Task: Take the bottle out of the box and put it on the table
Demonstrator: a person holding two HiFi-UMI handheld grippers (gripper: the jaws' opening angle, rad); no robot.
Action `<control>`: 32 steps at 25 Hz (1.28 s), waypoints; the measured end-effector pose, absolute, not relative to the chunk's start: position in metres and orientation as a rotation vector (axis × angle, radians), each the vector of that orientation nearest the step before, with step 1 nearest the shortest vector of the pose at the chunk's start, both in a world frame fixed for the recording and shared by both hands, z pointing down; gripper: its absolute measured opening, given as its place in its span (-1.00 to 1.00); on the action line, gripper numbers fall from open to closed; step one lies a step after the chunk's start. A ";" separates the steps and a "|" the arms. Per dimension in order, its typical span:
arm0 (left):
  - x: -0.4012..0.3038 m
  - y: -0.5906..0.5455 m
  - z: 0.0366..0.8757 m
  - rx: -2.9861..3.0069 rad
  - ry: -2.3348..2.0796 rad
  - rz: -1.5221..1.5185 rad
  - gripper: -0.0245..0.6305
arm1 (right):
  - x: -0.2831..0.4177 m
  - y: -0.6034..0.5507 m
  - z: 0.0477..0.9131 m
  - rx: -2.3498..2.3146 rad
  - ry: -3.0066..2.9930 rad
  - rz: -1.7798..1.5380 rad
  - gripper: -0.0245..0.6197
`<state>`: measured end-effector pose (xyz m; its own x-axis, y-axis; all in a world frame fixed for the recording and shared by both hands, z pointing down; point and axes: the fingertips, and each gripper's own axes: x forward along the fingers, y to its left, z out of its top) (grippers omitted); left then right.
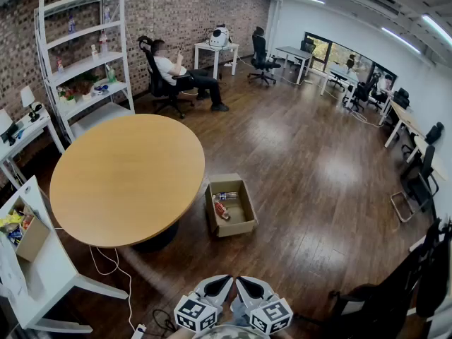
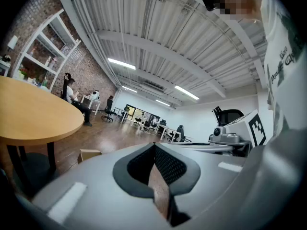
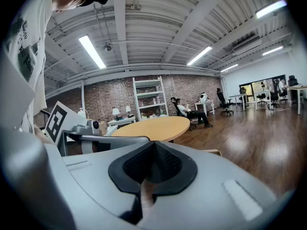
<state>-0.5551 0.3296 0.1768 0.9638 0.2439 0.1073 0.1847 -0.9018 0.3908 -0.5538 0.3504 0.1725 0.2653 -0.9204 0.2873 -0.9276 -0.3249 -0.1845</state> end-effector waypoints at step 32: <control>-0.261 0.273 0.155 2.878 0.175 0.314 -0.93 | -0.260 0.302 0.157 2.500 -2.063 0.494 -0.83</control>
<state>-0.2609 0.2725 0.1554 0.9697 0.1438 0.1974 0.0922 -0.9639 0.2496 -0.2599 0.3015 0.1569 0.1669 -0.9756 0.1429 -0.9345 -0.2027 -0.2927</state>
